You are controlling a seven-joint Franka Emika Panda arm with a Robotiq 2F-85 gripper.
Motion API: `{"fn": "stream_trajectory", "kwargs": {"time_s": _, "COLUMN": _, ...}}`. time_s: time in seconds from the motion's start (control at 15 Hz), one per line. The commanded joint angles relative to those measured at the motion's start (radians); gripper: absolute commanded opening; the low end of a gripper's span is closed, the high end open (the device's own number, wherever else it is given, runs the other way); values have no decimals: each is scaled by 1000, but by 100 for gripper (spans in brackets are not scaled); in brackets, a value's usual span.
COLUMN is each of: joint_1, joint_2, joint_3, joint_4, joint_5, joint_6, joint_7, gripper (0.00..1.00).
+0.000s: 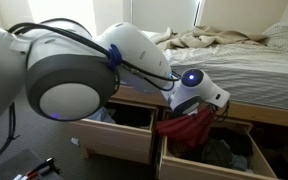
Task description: Pick up the orange cloth from the first drawer, put it in the second drawer on the right and close the second drawer.
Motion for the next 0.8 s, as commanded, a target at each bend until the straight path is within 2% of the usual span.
{"fn": "stream_trajectory", "kwargs": {"time_s": 0.0, "joint_1": -38, "joint_2": -13, "joint_3": 46, "joint_4": 92, "joint_5": -50, "joint_6": 73, "joint_7": -38, "gripper": 0}}
{"fn": "stream_trajectory", "kwargs": {"time_s": 0.13, "joint_1": -29, "joint_2": -8, "joint_3": 41, "joint_4": 168, "joint_5": -72, "joint_6": 88, "joint_7": -33, "gripper": 0}}
{"fn": "stream_trajectory", "kwargs": {"time_s": 0.33, "joint_1": 12, "joint_2": 31, "joint_3": -7, "joint_4": 277, "joint_5": -95, "joint_6": 68, "joint_7": -36, "gripper": 0}}
{"fn": "stream_trajectory", "kwargs": {"time_s": 0.4, "joint_1": 47, "joint_2": 46, "joint_3": -55, "joint_4": 300, "joint_5": -93, "joint_6": 79, "joint_7": -34, "gripper": 0}}
{"fn": "stream_trajectory", "kwargs": {"time_s": 0.6, "joint_1": 82, "joint_2": 78, "joint_3": -98, "joint_4": 317, "joint_5": -110, "joint_6": 48, "joint_7": -38, "gripper": 0}}
{"fn": "stream_trajectory", "kwargs": {"time_s": 0.73, "joint_1": 66, "joint_2": 104, "joint_3": -49, "joint_4": 282, "joint_5": -141, "joint_6": -5, "joint_7": -49, "gripper": 0}}
